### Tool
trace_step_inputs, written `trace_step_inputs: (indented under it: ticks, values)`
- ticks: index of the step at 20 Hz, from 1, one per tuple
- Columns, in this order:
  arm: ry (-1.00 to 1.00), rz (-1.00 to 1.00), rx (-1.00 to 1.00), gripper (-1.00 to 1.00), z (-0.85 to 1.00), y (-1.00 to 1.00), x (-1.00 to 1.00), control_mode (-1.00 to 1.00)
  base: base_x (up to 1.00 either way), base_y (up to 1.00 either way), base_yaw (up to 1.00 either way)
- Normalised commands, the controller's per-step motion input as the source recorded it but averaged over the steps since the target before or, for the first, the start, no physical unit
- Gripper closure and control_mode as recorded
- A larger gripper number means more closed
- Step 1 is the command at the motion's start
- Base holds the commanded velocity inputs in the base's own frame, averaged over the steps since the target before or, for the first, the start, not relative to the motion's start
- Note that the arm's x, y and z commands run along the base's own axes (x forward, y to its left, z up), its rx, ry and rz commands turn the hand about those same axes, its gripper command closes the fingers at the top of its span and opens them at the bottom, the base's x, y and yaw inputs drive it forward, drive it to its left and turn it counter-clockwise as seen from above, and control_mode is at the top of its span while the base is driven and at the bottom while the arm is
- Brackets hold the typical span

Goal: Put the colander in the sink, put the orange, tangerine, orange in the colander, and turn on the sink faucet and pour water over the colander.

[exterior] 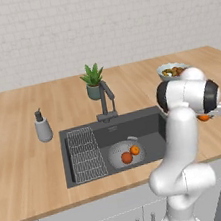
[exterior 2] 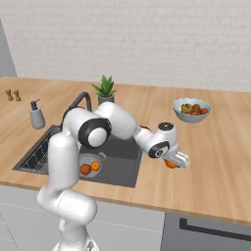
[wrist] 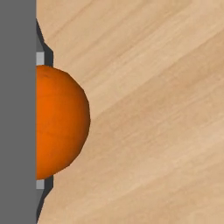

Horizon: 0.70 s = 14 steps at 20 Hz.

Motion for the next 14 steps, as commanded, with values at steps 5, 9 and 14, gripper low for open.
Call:
trace_step_inputs:
  ticks: [5,9,14]
  values:
    - [-0.24,0.01,0.11,1.0,0.63,0.11,-0.39,-1.0,0.0,0.0,0.0]
    - [-0.33,0.0,0.06,1.0,0.78,0.72,-0.56,-1.0,0.0,0.0,0.0]
    - [-0.16,0.0,0.05,1.0,0.58,0.99,-0.65,-1.0,0.0,0.0,0.0]
